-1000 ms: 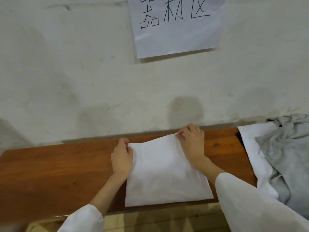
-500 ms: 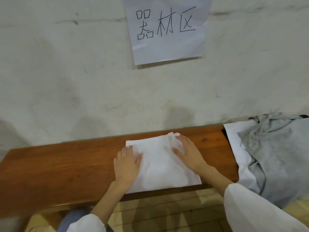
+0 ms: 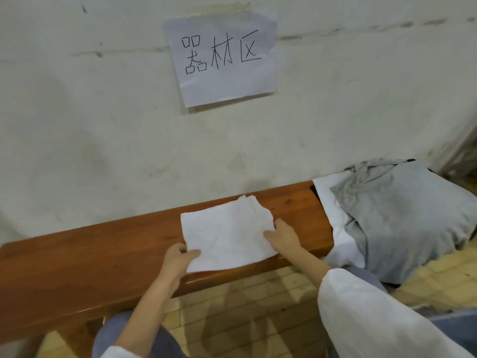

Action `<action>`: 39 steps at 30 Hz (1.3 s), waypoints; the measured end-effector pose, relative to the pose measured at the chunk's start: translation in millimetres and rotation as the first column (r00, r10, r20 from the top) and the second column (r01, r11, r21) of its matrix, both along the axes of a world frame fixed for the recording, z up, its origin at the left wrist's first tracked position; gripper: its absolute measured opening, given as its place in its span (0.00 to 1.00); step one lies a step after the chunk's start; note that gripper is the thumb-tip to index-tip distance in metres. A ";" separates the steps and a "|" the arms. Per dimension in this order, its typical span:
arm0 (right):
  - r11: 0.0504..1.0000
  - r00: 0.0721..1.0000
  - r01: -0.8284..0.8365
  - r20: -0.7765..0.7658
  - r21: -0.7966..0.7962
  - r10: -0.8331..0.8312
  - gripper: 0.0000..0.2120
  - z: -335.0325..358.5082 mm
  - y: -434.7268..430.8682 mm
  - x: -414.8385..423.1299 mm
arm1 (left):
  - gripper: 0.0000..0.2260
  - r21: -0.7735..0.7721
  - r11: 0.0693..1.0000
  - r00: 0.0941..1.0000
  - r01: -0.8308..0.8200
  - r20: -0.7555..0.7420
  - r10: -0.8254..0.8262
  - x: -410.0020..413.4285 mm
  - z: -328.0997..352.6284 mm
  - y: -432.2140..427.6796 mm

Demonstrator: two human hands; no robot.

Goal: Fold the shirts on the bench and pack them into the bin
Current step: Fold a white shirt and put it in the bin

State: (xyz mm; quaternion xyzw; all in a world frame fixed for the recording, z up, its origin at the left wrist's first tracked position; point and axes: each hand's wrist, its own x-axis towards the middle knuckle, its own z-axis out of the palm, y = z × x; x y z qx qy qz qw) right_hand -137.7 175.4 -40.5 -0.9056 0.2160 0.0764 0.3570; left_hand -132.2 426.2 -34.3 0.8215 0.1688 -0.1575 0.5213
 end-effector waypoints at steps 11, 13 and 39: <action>0.949 0.905 0.262 0.295 0.177 -0.305 0.13 35.1 -128.0 -100.9 | 0.11 -0.221 0.862 0.889 0.457 0.144 -0.434 -33.6 87.6 -154.0; 0.918 0.881 0.333 0.277 0.213 -0.384 0.16 33.5 -168.5 -139.5 | 0.11 -0.230 0.812 0.844 0.537 0.139 -0.518 -46.3 86.4 -203.9; 0.160 0.217 0.955 -0.219 0.252 -0.951 0.19 -202.3 -345.4 -467.8 | 0.15 0.070 0.197 0.207 0.978 -0.454 -0.867 -248.7 -157.1 -591.3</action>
